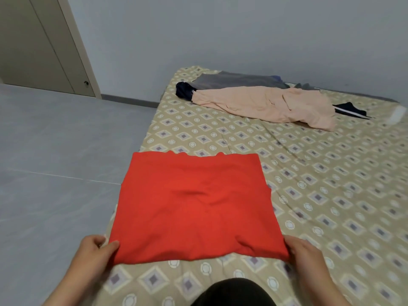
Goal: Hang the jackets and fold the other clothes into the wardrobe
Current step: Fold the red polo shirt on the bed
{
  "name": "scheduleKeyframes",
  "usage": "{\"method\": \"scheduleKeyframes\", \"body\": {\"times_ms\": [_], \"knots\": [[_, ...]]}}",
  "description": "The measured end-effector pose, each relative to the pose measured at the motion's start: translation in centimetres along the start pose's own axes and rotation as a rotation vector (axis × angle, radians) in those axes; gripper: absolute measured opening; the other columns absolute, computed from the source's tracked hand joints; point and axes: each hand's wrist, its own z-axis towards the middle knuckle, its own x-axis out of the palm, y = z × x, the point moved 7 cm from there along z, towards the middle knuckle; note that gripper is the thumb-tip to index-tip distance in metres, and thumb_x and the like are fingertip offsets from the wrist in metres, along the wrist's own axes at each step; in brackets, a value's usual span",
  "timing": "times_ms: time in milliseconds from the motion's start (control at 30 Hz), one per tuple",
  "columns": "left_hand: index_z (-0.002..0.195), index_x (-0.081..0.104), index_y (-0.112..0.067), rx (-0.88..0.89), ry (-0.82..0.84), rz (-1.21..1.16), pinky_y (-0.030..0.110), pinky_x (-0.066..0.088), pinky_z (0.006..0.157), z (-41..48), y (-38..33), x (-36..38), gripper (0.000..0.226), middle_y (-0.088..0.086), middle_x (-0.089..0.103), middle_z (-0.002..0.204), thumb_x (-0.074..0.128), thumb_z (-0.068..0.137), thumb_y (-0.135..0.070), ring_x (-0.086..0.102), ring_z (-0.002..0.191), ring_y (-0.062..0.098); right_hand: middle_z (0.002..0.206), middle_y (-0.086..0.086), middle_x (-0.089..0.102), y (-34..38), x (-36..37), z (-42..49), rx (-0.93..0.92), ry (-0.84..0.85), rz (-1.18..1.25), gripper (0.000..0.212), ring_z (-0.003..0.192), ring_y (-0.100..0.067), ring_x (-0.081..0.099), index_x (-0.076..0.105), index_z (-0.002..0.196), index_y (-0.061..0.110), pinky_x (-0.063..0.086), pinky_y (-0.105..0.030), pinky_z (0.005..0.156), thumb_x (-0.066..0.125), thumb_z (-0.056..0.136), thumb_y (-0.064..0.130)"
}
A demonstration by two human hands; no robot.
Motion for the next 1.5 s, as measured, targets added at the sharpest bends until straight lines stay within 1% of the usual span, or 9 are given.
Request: {"method": "scheduleKeyframes", "body": {"times_ms": [100,233,333,533,733,933,1200,1367,1500], "knots": [[0.081,0.067,0.001,-0.04,0.074,-0.058,0.037,0.043,0.064,-1.7,0.8,-1.5,0.027,0.017,0.065,0.068,0.076,0.071,-0.022,0.056,0.063,0.027,0.1,-0.015,0.075,-1.1,-0.4,-1.4,0.133,0.11,0.204,0.024,0.09,-0.025,0.069,0.073,0.104,-0.003,0.051,-0.035,0.081,0.055,0.094,0.009],[0.103,0.064,-0.013,-0.158,0.329,-0.286,0.017,0.029,0.04,-4.7,1.1,-0.7,0.012,0.008,0.048,0.058,0.058,0.094,-0.008,0.038,0.043,0.016,0.075,-0.015,0.066,-1.5,-0.4,-3.3,0.274,0.205,0.161,0.019,0.047,-0.017,0.051,0.064,0.104,0.002,0.042,-0.023,0.041,0.056,0.096,0.017],[0.1,0.057,-0.014,-0.241,0.452,-0.573,0.008,0.022,0.037,-5.8,0.6,0.4,0.013,0.002,0.041,0.053,0.051,0.092,-0.006,0.028,0.033,0.007,0.059,-0.009,0.058,-1.8,-0.1,-4.1,0.318,0.268,0.293,0.016,0.035,-0.009,0.04,0.06,0.108,0.008,0.028,-0.015,0.033,0.058,0.093,0.013],[0.094,0.055,-0.017,-0.369,0.554,-0.924,0.01,0.026,0.034,-6.8,-0.3,1.4,0.024,0.003,0.051,0.056,0.051,0.075,-0.004,0.034,0.031,0.006,0.07,-0.013,0.064,-1.8,1.0,-5.0,0.379,0.421,0.545,0.036,0.035,-0.01,0.043,0.057,0.124,0.012,0.033,-0.017,0.032,0.058,0.088,0.012],[0.088,0.055,-0.011,-0.477,0.592,-0.9,0.015,0.033,0.031,-6.5,1.4,2.1,0.012,0.02,0.066,0.067,0.052,0.078,-0.016,0.045,0.031,0.016,0.121,-0.034,0.061,-1.6,2.0,-5.4,0.445,0.614,0.627,0.035,0.043,-0.024,0.059,0.057,0.113,0.01,0.052,-0.03,0.041,0.052,0.09,0.036],[0.111,0.062,-0.019,-0.384,0.696,-0.912,0.023,0.047,0.035,-5.8,1.8,2.8,0.026,0.034,0.066,0.1,0.055,0.088,-0.011,0.064,0.047,0.027,0.114,-0.019,0.071,-1.9,2.7,-4.6,0.352,0.473,0.271,0.039,0.067,-0.024,0.068,0.057,0.126,0.012,0.061,-0.034,0.062,0.062,0.092,0.031],[0.099,0.054,-0.013,-0.236,0.358,-0.733,0.024,0.05,0.036,-4.8,1.4,2.2,0.007,0.018,0.068,0.07,0.054,0.099,-0.02,0.066,0.049,0.021,0.079,-0.014,0.074,-1.6,1.9,-3.2,0.276,0.16,0.272,0.025,0.06,-0.021,0.07,0.063,0.108,0.004,0.058,-0.028,0.05,0.058,0.1,0.027],[0.106,0.053,-0.009,-0.225,0.124,-0.76,0.036,0.061,0.056,-3.8,1.7,0.8,0.009,0.017,0.067,0.094,0.047,0.103,-0.015,0.067,0.082,0.032,0.083,-0.015,0.066,-1.6,-1.1,-1.5,0.296,-0.055,0.333,0.014,0.072,-0.023,0.065,0.06,0.106,0.004,0.058,-0.027,0.046,0.057,0.1,0.016],[0.093,0.054,-0.005,-0.254,0.071,-0.752,0.027,0.058,0.048,-3.8,2.3,0.9,0.006,0.017,0.066,0.089,0.056,0.098,-0.007,0.068,0.072,0.024,0.083,-0.016,0.064,-2.2,-0.9,-1.3,0.3,-0.025,0.237,0.006,0.067,-0.021,0.063,0.058,0.103,0.001,0.058,-0.028,0.048,0.055,0.098,0.004]]}}
